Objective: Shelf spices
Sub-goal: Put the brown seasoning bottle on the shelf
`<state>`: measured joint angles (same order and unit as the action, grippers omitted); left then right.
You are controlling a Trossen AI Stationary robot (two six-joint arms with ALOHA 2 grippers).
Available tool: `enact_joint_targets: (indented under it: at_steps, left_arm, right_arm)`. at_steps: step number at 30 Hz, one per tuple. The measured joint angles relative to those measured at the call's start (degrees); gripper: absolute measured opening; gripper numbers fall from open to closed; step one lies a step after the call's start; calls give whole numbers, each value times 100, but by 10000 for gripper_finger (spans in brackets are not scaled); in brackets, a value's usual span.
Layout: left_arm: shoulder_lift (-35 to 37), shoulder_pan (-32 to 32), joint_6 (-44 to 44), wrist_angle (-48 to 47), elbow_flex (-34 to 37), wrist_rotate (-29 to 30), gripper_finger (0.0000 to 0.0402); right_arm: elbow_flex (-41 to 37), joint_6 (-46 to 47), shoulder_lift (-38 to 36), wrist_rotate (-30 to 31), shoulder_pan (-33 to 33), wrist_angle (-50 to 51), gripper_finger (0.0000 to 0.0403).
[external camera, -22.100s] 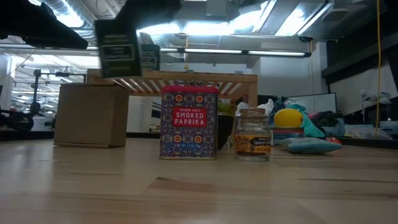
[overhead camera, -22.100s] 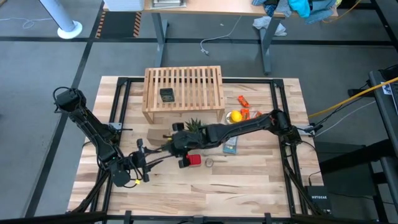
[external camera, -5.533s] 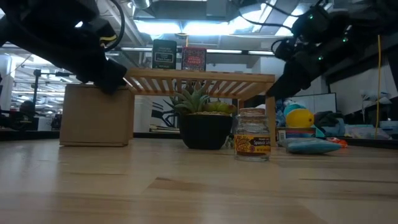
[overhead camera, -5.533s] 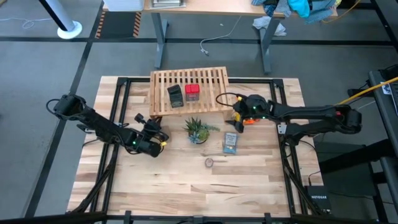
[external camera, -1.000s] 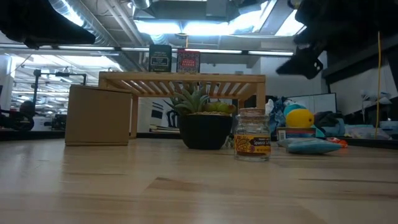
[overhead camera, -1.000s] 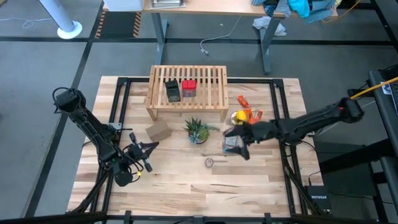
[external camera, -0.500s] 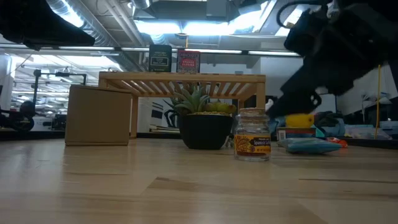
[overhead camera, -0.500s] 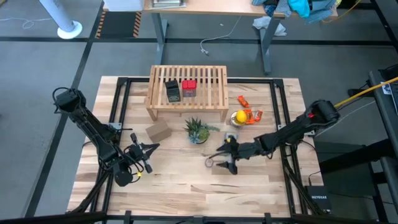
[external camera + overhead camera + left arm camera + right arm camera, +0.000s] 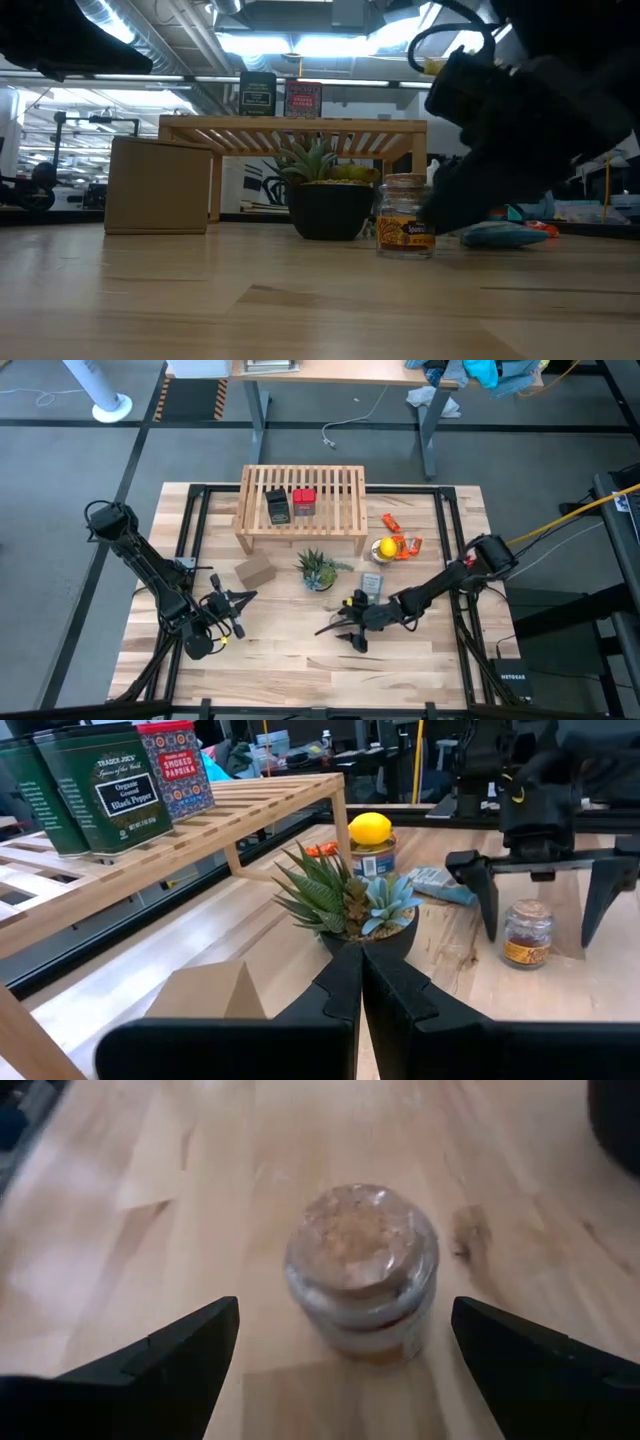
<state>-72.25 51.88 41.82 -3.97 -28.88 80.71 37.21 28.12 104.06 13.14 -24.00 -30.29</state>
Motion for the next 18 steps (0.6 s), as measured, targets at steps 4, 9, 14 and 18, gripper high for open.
enact_joint_targets:
  at_steps: [4,9,14,18]
  left_arm:
    - [0,0,-2,0,0,0,5]
    - [0,0,-2,0,0,0,5]
    - [0,0,-2,-2,0,0,5]
    - [0,0,-2,-2,0,0,5]
  right_arm:
    - [179,-138,228,303,1,-8,373]
    - [226,-142,286,337,1,-3,346]
    - [226,-142,292,335,1,-3,269]
    - [226,-147,292,340,1,-21,198]
